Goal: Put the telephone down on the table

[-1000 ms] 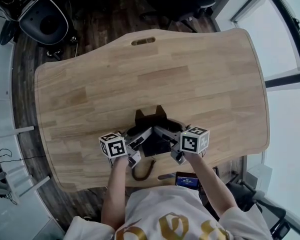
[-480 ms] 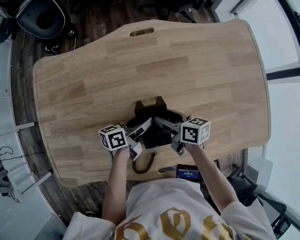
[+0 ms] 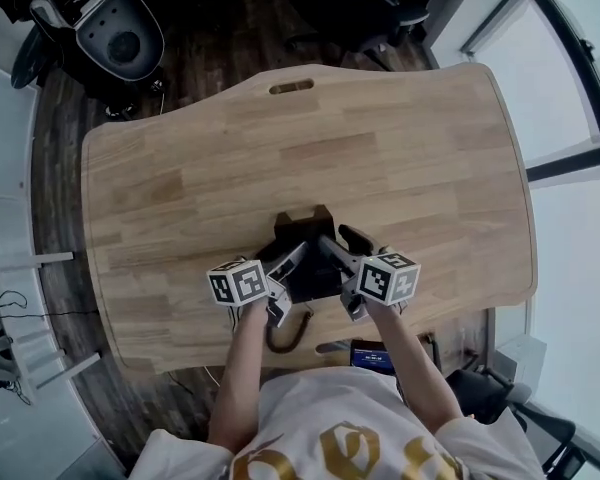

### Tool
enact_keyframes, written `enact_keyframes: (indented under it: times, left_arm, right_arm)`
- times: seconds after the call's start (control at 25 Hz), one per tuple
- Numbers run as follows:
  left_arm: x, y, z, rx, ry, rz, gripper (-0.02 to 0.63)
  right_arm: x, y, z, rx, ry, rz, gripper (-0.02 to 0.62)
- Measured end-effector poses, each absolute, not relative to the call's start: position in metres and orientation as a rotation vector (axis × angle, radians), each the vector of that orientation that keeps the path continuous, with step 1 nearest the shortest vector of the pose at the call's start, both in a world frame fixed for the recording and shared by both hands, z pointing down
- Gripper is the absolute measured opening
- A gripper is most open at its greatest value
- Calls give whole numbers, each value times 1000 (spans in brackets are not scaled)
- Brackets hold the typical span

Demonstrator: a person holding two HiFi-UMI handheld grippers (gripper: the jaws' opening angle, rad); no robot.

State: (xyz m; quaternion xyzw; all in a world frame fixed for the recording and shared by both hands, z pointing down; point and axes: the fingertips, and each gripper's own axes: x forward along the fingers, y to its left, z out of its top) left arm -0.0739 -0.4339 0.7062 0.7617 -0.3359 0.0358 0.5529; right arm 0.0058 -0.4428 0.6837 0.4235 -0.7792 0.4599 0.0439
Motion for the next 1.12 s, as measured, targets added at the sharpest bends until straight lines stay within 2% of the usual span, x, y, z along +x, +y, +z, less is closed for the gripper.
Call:
enact_keyframes:
  times: [0.16, 0.56, 0.72, 0.76, 0.8, 0.88, 1.0, 1.12]
  left_arm:
    - [-94, -439, 686, 1861, -944, 45, 308]
    - [-120, -415, 635, 2015, -1160, 80, 308]
    - [-120, -397, 609, 2075, -1177, 5, 305]
    - [-120, -394, 602, 2084, -1178, -29, 290]
    - [-120, -391, 594, 2095, -1180, -57, 230]
    - [-118, -385, 578, 2131, -1185, -88, 126]
    - [-117, -373, 557, 2212, -1196, -68, 38]
    - [-121, -361, 542, 2273, -1217, -54, 11]
  right_arm:
    - [14, -432, 669, 1358, -2394, 1413, 242]
    - [35, -401, 621, 1550, -2448, 1185, 241]
    - [28, -385, 600, 1540, -2512, 1168, 160]
    - [25, -382, 593, 1537, -2535, 1154, 131]
    - [23, -378, 586, 1532, -2555, 1132, 87]
    - [17, -368, 575, 1514, -2583, 1067, 49]
    - [9, -353, 560, 1500, -2597, 928, 28]
    - [5, -342, 547, 1524, -2602, 829, 23]
